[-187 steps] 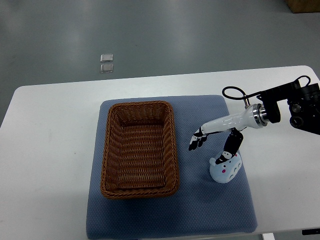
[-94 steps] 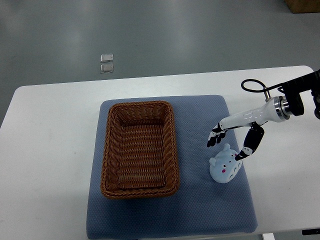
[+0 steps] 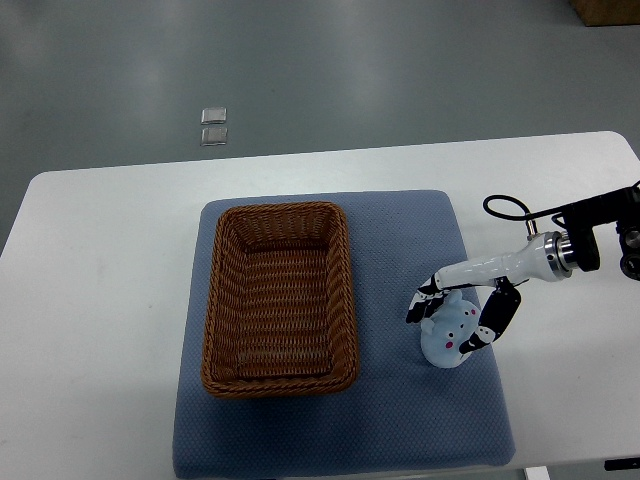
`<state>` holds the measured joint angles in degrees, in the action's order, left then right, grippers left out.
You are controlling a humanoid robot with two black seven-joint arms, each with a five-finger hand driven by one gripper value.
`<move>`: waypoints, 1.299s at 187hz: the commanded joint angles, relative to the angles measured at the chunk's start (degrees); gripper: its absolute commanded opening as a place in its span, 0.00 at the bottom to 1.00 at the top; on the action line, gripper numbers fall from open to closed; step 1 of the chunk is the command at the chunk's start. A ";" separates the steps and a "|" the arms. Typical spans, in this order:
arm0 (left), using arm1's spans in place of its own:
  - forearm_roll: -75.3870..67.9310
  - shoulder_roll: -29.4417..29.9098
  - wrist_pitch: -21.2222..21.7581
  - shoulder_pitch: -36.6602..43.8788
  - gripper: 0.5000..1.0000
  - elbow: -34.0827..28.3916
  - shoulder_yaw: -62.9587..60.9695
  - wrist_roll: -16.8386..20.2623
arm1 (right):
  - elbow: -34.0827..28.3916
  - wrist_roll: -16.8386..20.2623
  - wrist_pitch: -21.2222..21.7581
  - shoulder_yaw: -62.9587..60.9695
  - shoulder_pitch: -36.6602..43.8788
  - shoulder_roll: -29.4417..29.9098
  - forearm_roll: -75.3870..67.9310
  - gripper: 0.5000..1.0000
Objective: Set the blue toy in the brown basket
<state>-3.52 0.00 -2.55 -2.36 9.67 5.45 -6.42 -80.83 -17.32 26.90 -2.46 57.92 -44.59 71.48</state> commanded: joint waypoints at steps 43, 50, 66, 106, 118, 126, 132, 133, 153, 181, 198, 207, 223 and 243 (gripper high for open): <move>0.00 0.00 0.00 -0.01 1.00 0.00 0.00 0.00 | 1.81 0.09 -2.90 0.00 -3.52 1.26 0.07 0.57; 0.00 0.00 0.00 -0.01 1.00 0.00 0.00 0.00 | 1.90 0.00 -3.08 0.00 -3.52 1.26 0.07 0.56; 0.00 0.00 0.00 -0.01 1.00 0.00 0.00 0.00 | 1.90 0.09 -3.26 0.08 -3.95 1.44 0.33 0.41; 0.00 0.00 0.00 -0.01 1.00 0.00 0.00 0.00 | 1.90 0.36 -2.73 0.35 -4.04 1.88 0.86 0.00; 0.00 0.00 0.00 -0.01 1.00 0.00 0.00 0.00 | 1.90 0.27 -2.73 0.35 -3.69 1.88 0.86 0.00; 0.00 0.00 0.00 -0.01 1.00 0.00 0.00 0.00 | 1.90 0.27 -2.73 0.26 -3.43 1.79 0.86 0.00; 0.00 0.00 0.00 0.08 1.00 0.00 0.00 0.00 | 1.90 0.27 -2.73 0.17 -3.25 1.52 0.86 0.00; 0.00 0.00 0.00 0.08 1.00 0.00 0.00 0.00 | 1.90 0.27 -2.73 0.17 -3.25 1.52 0.86 0.00; 0.00 0.00 0.00 -0.01 1.00 0.00 0.00 0.00 | 1.90 0.27 -2.55 -0.18 -2.29 1.08 0.86 0.00; 0.00 0.00 0.00 -0.01 1.00 0.00 0.00 0.00 | 1.90 0.09 -2.55 -0.53 -0.35 0.29 0.15 0.00; 0.00 0.00 0.00 -0.01 1.00 0.00 0.00 0.00 | 1.90 0.09 -2.20 -1.32 2.90 0.12 -0.11 0.00; 0.00 0.00 0.00 -0.01 1.00 0.00 0.00 0.00 | 1.90 0.09 -2.20 -1.41 4.39 0.12 -0.46 0.00; 0.00 0.00 0.00 -0.01 1.00 0.00 0.00 0.00 | 1.90 0.09 -1.67 -1.41 7.82 0.82 -1.60 0.00; 0.00 0.00 0.00 -0.01 1.00 0.00 0.00 0.00 | 1.99 0.27 -1.50 -1.41 11.16 2.75 -2.66 0.00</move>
<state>-3.52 0.00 -2.55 -2.37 9.67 5.45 -6.42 -78.92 -17.23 25.21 -3.87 65.94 -43.59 69.79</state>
